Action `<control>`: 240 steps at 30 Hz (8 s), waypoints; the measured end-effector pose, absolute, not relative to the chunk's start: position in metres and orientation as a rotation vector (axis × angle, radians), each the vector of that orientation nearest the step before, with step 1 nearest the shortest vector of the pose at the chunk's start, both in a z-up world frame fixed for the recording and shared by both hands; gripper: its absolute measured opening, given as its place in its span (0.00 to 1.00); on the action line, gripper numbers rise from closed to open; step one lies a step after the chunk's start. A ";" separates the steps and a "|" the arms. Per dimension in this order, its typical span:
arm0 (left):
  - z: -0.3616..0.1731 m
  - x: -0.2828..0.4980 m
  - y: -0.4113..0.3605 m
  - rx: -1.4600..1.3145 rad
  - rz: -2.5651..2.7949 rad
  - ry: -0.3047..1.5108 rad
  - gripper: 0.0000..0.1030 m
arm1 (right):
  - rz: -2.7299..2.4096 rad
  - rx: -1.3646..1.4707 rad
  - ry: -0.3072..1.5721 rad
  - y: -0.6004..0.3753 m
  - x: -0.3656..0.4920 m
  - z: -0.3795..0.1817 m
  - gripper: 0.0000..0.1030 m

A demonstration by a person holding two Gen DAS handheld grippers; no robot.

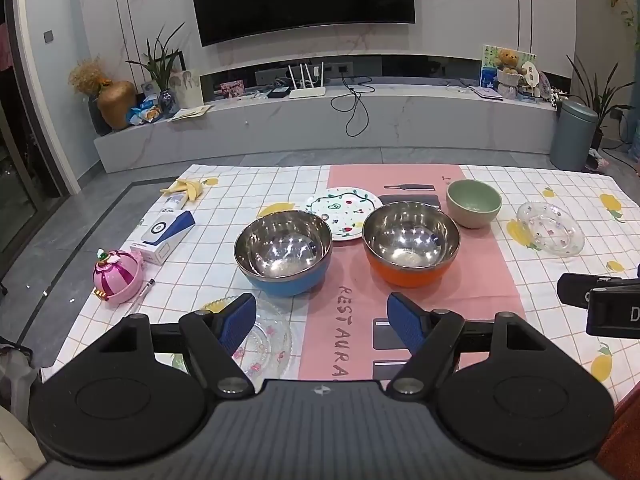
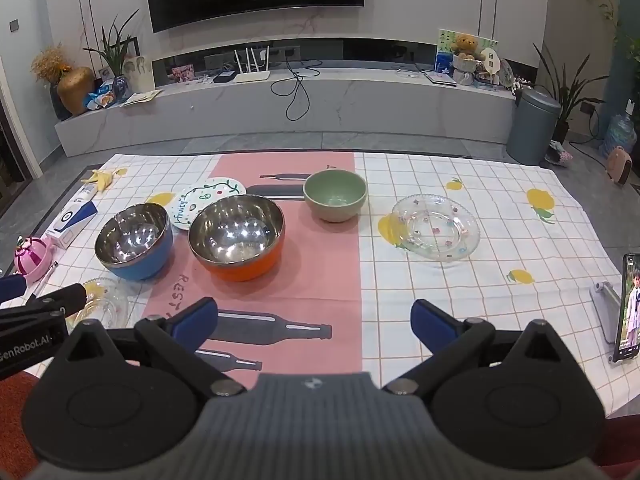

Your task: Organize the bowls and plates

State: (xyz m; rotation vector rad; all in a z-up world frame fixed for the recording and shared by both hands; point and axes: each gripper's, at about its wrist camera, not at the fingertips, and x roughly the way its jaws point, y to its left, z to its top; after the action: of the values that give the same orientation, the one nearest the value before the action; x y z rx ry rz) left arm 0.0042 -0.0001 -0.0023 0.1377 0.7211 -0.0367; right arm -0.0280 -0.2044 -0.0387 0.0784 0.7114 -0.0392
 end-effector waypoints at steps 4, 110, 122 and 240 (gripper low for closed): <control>-0.004 0.005 0.000 0.136 -0.038 0.725 0.85 | -0.042 0.078 0.711 -0.204 -0.028 -0.038 0.98; -0.074 0.151 -0.011 -0.111 -0.056 0.731 0.70 | 0.016 0.202 0.728 -0.219 0.167 -0.109 0.97; -0.107 0.168 -0.017 -0.181 -0.102 0.821 0.66 | 0.051 0.245 0.820 -0.219 0.199 -0.142 0.76; -0.035 0.142 0.090 0.032 -0.027 0.860 0.68 | 0.159 0.206 0.840 -0.124 0.102 -0.074 0.73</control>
State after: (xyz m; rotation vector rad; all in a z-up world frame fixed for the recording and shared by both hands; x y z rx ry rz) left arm 0.1416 0.0901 -0.0353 0.0321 0.8599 -0.0268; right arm 0.1016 -0.1238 -0.0738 0.2059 0.8399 0.1586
